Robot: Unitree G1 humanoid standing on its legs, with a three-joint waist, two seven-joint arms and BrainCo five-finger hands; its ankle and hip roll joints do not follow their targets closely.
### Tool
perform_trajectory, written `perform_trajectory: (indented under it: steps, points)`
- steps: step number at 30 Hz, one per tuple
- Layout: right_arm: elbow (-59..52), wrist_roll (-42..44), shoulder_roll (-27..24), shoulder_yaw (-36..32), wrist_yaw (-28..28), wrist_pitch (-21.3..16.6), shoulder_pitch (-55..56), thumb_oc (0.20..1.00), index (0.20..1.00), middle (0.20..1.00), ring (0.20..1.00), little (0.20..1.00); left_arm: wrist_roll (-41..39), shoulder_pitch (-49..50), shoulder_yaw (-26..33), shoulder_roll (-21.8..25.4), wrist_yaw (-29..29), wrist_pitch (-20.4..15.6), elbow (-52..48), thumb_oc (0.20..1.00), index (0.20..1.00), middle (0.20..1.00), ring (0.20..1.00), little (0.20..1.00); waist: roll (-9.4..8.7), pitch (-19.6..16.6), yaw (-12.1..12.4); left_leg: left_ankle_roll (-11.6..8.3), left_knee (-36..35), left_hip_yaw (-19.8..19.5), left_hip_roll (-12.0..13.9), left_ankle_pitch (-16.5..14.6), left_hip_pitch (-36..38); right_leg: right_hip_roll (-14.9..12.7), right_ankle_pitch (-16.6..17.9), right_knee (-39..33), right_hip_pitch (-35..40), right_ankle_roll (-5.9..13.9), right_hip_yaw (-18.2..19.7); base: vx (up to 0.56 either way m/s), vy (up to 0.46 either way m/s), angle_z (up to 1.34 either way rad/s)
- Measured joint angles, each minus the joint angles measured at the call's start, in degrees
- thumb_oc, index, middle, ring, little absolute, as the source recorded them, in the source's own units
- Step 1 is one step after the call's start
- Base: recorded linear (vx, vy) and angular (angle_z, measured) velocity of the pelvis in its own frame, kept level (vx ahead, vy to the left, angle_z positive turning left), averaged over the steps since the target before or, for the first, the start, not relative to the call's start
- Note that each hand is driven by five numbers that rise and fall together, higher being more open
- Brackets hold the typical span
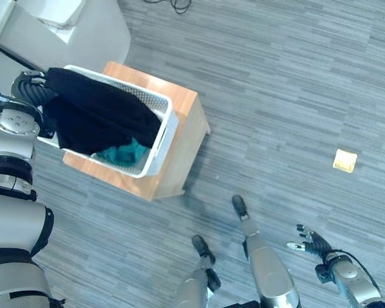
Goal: Pick up bed clothes into laundry basket.
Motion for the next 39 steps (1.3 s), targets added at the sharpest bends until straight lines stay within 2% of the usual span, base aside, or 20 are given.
perform_trajectory:
  steps: [15, 20, 21, 22, 23, 24, 25, 27, 28, 30, 31, 32, 34, 35, 36, 37, 38, 39]
  points:
    - [2.32, -0.21, -0.11, 2.68, 0.36, 0.36, -0.89, 1.000, 1.000, 1.000, 1.000, 1.000, 2.23, 0.18, -0.09, 0.01, -0.28, -0.06, -1.26, 1.000, 1.000, 1.000, 1.000, 1.000, 0.23, -4.85, 1.03, 0.34, -0.01, -1.64, -0.65, 0.32, 2.68, -1.01, -0.22, -0.01, 3.53, 0.37, -1.29, 0.00, 0.022, 0.05]
    - [3.64, 0.05, -0.09, 2.50, 0.59, 0.56, -0.77, 1.000, 1.000, 1.000, 1.000, 1.000, 1.95, 7.25, 0.58, -1.22, 0.41, -1.04, -13.06, 1.000, 1.000, 1.000, 1.000, 1.000, 0.19, -6.60, 2.00, 0.33, -0.01, -2.62, -0.81, 0.26, 4.94, -1.37, -0.65, -0.02, 6.17, 0.80, -1.95, 0.00, 0.039, 0.08]
    - [3.50, 0.11, -0.06, 2.42, 0.83, 0.52, -0.94, 1.000, 1.000, 1.000, 1.000, 1.000, 1.80, 9.65, 0.96, -2.12, 0.40, -2.21, -15.60, 1.000, 1.000, 1.000, 1.000, 1.000, -0.01, -7.57, 2.24, 0.28, -0.01, -2.71, -0.87, 0.22, 4.90, -1.46, -0.86, 0.00, 6.29, 0.58, -2.06, 0.02, 0.080, 0.03]
    - [1.81, 0.12, -0.11, 1.08, 1.19, 1.06, -0.26, 1.000, 1.000, 1.000, 1.000, 1.000, -0.98, 14.73, 5.25, -2.97, 1.08, -2.09, -22.27, 1.000, 1.000, 1.000, 1.000, 1.000, 0.04, -7.67, 2.97, 0.25, -0.02, -3.06, -0.91, 0.16, 5.36, -1.56, -0.88, 0.01, 6.88, 0.76, -2.34, 0.00, 0.048, 0.03]
    - [0.61, 0.13, -0.19, 0.40, 1.41, 1.09, 0.20, 1.000, 1.000, 1.000, 1.000, 1.000, -2.95, 22.38, 13.36, -5.25, 1.03, -2.98, -31.59, 1.000, 1.000, 1.000, 1.000, 1.000, 0.03, -7.68, 3.01, 0.02, -0.02, -3.18, -0.84, -0.04, 6.31, -1.57, -1.13, 0.00, 7.95, 0.90, -2.37, -0.02, 0.106, -0.01]
    - [-2.56, 0.14, -0.13, -1.02, 1.74, 1.10, 1.39, 1.000, 1.000, 1.000, 1.000, 1.000, -7.06, 38.72, 20.99, -9.18, 0.49, -5.65, -48.37, 1.000, 1.000, 1.000, 1.000, 1.000, -0.26, -8.16, 3.28, 0.28, -0.02, -3.14, -0.72, -0.46, 8.11, -1.31, -1.61, -0.01, 9.87, 1.13, -2.36, -0.01, 0.107, -0.05]
    - [-4.75, 0.20, -0.15, -2.49, 2.08, 0.61, 2.36, 1.000, 1.000, 1.000, 1.000, 1.000, -9.32, 48.24, 24.29, -12.23, -0.56, -7.57, -57.04, 1.000, 1.000, 1.000, 1.000, 1.000, -0.44, -8.81, 3.33, 0.50, -0.02, -2.97, -0.48, -0.91, 9.15, -1.16, -1.99, -0.02, 10.42, 0.94, -1.94, 0.00, 0.082, -0.01]
    - [-6.04, 0.38, -0.18, -3.58, 2.33, 0.53, 2.68, 1.000, 1.000, 1.000, 1.000, 1.000, -11.09, 55.16, 24.47, -14.63, -1.66, -8.04, -60.73, 1.000, 1.000, 1.000, 1.000, 1.000, -1.29, -10.28, 4.99, 0.62, 0.00, -3.32, -0.72, -1.03, 9.18, -1.22, -2.15, -0.03, 10.57, 0.90, -2.54, 0.00, 0.078, 0.10]
    - [-9.02, 0.30, 0.00, -5.05, 2.64, 1.24, 3.61, 1.000, 1.000, 1.000, 1.000, 1.000, -13.00, 60.82, 25.63, -18.58, -2.62, -7.59, -60.74, 1.000, 1.000, 1.000, 1.000, 1.000, -2.29, -11.10, 6.95, 0.71, 0.02, -3.61, -0.97, -1.00, 9.16, -1.54, -2.30, 0.12, 11.10, 0.98, -3.31, -0.03, 0.173, 0.14]
    - [-17.70, 0.08, -0.08, -9.16, 3.18, 0.34, 7.97, 1.000, 1.000, 1.000, 1.000, 1.000, -13.99, 72.72, 32.66, -29.36, -3.31, -7.55, -64.36, 1.000, 1.000, 1.000, 1.000, 1.000, -2.77, -11.70, 7.22, 1.05, 0.02, -4.69, -1.01, -1.42, 11.29, -1.77, -3.02, 0.13, 13.51, 1.40, -3.69, -0.10, 0.187, 0.22]
    - [-18.11, 0.08, -0.20, -9.97, 3.36, -0.71, 8.87, 1.000, 1.000, 1.000, 1.000, 1.000, -13.99, 75.70, 31.09, -30.09, -2.96, -7.01, -63.41, 1.000, 1.000, 1.000, 1.000, 1.000, -3.27, -12.77, 7.98, 1.09, 0.02, -4.90, -1.10, -1.43, 11.52, -1.89, -3.38, 0.76, 13.68, 1.79, -4.04, -0.10, 0.100, 0.47]
    - [-19.55, 0.07, -0.15, -11.32, 3.63, -0.51, 8.74, 1.000, 1.000, 1.000, 1.000, 1.000, -10.15, 81.67, 31.28, -29.05, -3.42, -5.27, -62.51, 1.000, 1.000, 1.000, 1.000, 1.000, -4.65, -13.63, 9.89, 1.88, 0.02, -6.64, -1.57, -1.17, 11.49, -2.78, -5.24, 3.60, 13.03, 2.08, -5.54, -0.12, 0.022, 0.62]
    - [-19.50, 0.15, -0.12, -12.10, 3.88, -1.50, 8.44, 1.000, 1.000, 1.000, 1.000, 1.000, -8.34, 82.43, 31.07, -27.93, -3.04, -4.59, -60.54, 1.000, 1.000, 1.000, 1.000, 1.000, -5.35, -14.13, 11.24, 2.44, 0.12, -8.19, -2.28, -0.85, 10.83, -4.36, -6.56, 6.14, 12.26, 3.03, -6.66, -0.13, -0.046, 0.71]
    - [-19.83, 1.14, 0.51, -13.15, 3.71, -1.33, 8.90, 1.000, 1.000, 1.000, 1.000, 1.000, -8.38, 81.36, 31.18, -30.96, -3.04, -5.13, -58.78, 1.000, 1.000, 1.000, 1.000, 1.000, -4.41, -13.96, 12.27, 3.81, 0.96, -11.85, -2.58, -0.77, 9.32, -4.20, -7.95, 9.42, 12.37, 4.25, -5.67, -0.09, -0.031, 2.63]
    - [-19.31, 3.05, 2.15, -15.35, 3.37, -2.22, 13.25, 1.000, 1.000, 1.000, 1.000, 1.000, -8.60, 76.84, 30.24, -37.73, -2.52, -5.59, -54.40, 1.000, 1.000, 1.000, 1.000, 1.000, -1.52, -15.82, 8.54, 4.53, 4.59, -23.12, -3.23, -0.81, 4.35, -1.39, -15.35, 15.33, 14.60, 3.95, 4.65, -0.06, -0.017, 3.25]
    - [-19.69, 3.37, 2.64, -13.06, 3.51, -1.15, 13.19, 1.000, 1.000, 1.000, 1.000, 1.000, -8.57, 77.72, 27.51, -38.85, -3.01, -5.57, -56.19, 1.000, 1.000, 1.000, 1.000, 1.000, -1.55, -15.78, 10.16, 5.86, 5.42, -29.20, -3.97, 1.39, 3.35, 3.83, -20.98, 18.14, 16.26, 2.98, 16.15, -0.09, -0.087, 3.84]
    - [-20.09, 4.10, 2.78, -10.83, 3.83, -1.68, 13.33, 1.000, 1.000, 1.000, 1.000, 1.000, -8.53, 76.93, 26.16, -39.17, -3.83, -5.60, -56.02, 1.000, 1.000, 1.000, 1.000, 1.000, -1.35, -15.62, 10.00, 4.85, 6.98, -33.23, -4.10, 1.63, 0.96, 9.23, -23.13, 16.82, 18.49, 0.69, 27.29, -0.08, -0.191, 2.19]
    - [-20.69, 4.13, 2.96, -9.41, 4.70, -1.86, 11.61, 1.000, 1.000, 1.000, 1.000, 1.000, -8.48, 78.20, 25.65, -38.34, -3.96, -5.45, -56.41, 1.000, 1.000, 1.000, 1.000, 1.000, -1.87, -15.24, 12.77, 5.62, 5.48, -33.67, -4.79, 2.63, 0.86, 9.92, -22.62, 15.55, 18.98, -0.35, 24.74, -0.07, -0.187, 1.76]
